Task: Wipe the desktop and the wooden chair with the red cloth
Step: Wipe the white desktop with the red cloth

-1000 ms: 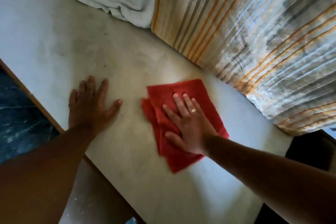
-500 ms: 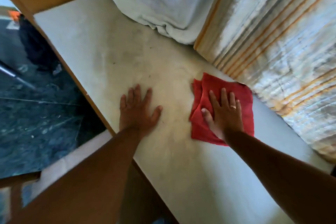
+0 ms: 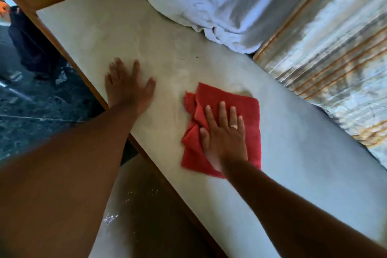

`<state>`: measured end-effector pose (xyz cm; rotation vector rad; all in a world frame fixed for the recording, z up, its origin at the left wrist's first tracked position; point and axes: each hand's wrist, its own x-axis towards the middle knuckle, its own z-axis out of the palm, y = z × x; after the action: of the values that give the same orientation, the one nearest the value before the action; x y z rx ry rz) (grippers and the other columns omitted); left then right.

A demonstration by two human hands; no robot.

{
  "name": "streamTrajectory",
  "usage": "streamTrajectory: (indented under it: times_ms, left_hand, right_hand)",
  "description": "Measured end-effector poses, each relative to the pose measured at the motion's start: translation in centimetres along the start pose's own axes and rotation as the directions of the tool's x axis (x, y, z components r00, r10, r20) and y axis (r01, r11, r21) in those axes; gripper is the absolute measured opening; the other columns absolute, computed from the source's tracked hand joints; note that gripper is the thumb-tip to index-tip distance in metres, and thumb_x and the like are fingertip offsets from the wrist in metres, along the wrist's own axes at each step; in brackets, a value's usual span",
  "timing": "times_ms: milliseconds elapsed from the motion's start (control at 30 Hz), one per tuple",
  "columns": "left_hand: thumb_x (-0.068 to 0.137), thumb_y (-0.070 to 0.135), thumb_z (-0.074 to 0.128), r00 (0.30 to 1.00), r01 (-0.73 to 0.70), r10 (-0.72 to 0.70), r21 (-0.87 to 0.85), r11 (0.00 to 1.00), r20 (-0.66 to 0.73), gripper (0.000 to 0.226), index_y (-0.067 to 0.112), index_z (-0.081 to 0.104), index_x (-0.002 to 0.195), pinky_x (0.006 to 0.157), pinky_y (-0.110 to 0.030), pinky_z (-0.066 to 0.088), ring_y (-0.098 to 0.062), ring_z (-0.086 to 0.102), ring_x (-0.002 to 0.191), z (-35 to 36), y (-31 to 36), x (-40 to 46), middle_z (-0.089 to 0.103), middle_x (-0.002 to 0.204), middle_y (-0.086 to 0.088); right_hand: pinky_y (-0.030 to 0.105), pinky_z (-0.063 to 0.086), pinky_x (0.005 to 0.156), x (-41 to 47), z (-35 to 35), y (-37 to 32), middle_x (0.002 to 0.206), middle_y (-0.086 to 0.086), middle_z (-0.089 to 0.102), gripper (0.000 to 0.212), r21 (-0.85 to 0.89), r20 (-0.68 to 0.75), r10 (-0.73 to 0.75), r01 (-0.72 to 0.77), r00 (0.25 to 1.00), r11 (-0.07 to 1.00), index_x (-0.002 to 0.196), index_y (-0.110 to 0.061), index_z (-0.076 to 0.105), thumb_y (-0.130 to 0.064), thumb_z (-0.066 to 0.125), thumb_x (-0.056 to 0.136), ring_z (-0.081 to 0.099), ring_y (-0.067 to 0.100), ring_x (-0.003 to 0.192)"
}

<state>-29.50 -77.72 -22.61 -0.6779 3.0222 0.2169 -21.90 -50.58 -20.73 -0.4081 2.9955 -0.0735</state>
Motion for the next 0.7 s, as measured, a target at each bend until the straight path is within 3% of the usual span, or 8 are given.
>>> streamTrajectory:
  times_ms: [133, 233, 300, 367, 433, 467, 567, 700]
  left_hand:
    - [0.088, 0.074, 0.016, 1.000, -0.007, 0.007, -0.016, 1.000, -0.004, 0.084, 0.030, 0.012, 0.159, 0.122, -0.050, 0.004, -0.039, 0.003, 0.153, 0.5, -0.1, 0.1, 0.002, 0.166, -0.021]
    - [0.089, 0.073, 0.018, 1.000, -0.020, 0.020, -0.018, 1.000, -0.023, 0.082, 0.029, 0.013, 0.158, 0.122, -0.052, 0.006, -0.040, 0.005, 0.153, 0.5, -0.2, 0.3, 0.004, 0.166, -0.022]
    - [0.089, 0.072, 0.019, 0.999, -0.022, 0.022, -0.008, 1.000, -0.034, 0.082, 0.029, 0.015, 0.158, 0.121, -0.052, 0.007, -0.040, 0.007, 0.152, 0.5, 0.0, 0.3, 0.006, 0.165, -0.023]
    - [0.089, 0.071, 0.021, 0.999, -0.017, 0.017, -0.013, 1.000, -0.049, 0.081, 0.028, 0.016, 0.158, 0.121, -0.052, 0.007, -0.041, 0.008, 0.152, 0.5, 0.0, 0.2, 0.007, 0.165, -0.024]
    - [0.089, 0.071, 0.020, 0.999, -0.011, 0.010, -0.013, 1.000, -0.031, 0.081, 0.029, 0.014, 0.158, 0.121, -0.052, 0.006, -0.040, 0.007, 0.153, 0.4, 0.1, 0.2, 0.005, 0.166, -0.023]
    - [0.089, 0.070, 0.020, 1.000, -0.010, 0.010, -0.011, 1.000, -0.018, 0.081, 0.029, 0.013, 0.158, 0.122, -0.052, 0.005, -0.039, 0.005, 0.153, 0.4, 0.2, 0.2, 0.004, 0.166, -0.022]
    - [0.089, 0.069, 0.020, 1.000, -0.016, 0.016, -0.010, 1.000, 0.012, 0.082, 0.029, 0.010, 0.159, 0.122, -0.052, 0.004, -0.039, 0.003, 0.153, 0.1, 0.2, 0.0, 0.003, 0.166, -0.022]
    - [0.090, 0.069, 0.023, 1.000, -0.013, 0.013, -0.019, 1.000, -0.002, 0.081, 0.029, 0.011, 0.160, 0.122, -0.052, 0.004, -0.039, 0.003, 0.153, -0.1, 0.3, -0.3, 0.003, 0.166, -0.022]
  right_hand:
    - [0.051, 0.010, 0.118, -10.0, 1.2, -0.2, 0.166, 0.005, 0.008, 0.060, 0.042, 0.106, -0.283, 0.280, 0.953, 0.959, 0.157, -0.035, 0.012, -0.055, 0.019, 0.101, 0.010, 0.033, 0.151]
    - [0.050, 0.015, 0.118, -9.1, 0.3, 5.6, 0.166, 0.004, 0.012, 0.063, -0.005, 0.099, -0.278, 0.279, 0.956, 0.960, 0.156, -0.036, 0.016, -0.049, 0.031, 0.096, 0.018, 0.033, 0.150]
    - [0.053, 0.016, 0.118, -3.9, -0.8, 8.4, 0.164, 0.009, 0.016, 0.063, -0.036, 0.041, -0.016, 0.018, 0.999, 0.999, 0.156, -0.031, 0.021, -0.047, 0.029, 0.096, 0.018, 0.037, 0.149]
    - [0.055, 0.010, 0.119, 1.9, -1.9, 8.7, 0.165, 0.013, 0.010, 0.063, 0.020, 0.021, 0.331, -0.332, 0.943, 0.943, 0.158, -0.028, 0.015, -0.049, 0.025, 0.099, 0.010, 0.039, 0.150]
    - [0.057, 0.008, 0.119, 5.0, -1.9, 5.5, 0.165, 0.017, 0.009, 0.070, 0.052, 0.028, 0.451, -0.452, 0.892, 0.890, 0.158, -0.024, 0.013, -0.054, 0.029, 0.097, 0.008, 0.041, 0.149]
    - [0.058, 0.008, 0.118, 4.9, -1.4, 3.1, 0.164, 0.019, 0.011, 0.073, 0.040, 0.018, 0.403, -0.403, 0.915, 0.914, 0.158, -0.022, 0.015, -0.058, 0.029, 0.095, 0.009, 0.043, 0.148]
    - [0.056, 0.006, 0.119, -0.9, 0.6, -3.6, 0.164, 0.016, 0.012, 0.075, 0.012, 0.018, 0.008, -0.009, 1.000, 1.000, 0.157, -0.026, 0.018, -0.066, 0.026, 0.094, 0.008, 0.040, 0.149]
    - [0.052, 0.007, 0.118, -6.5, 0.6, 0.1, 0.167, 0.003, 0.004, 0.077, 0.017, 0.127, -0.258, 0.258, 0.958, 0.966, 0.157, -0.036, 0.012, -0.072, 0.029, 0.091, 0.010, 0.033, 0.151]
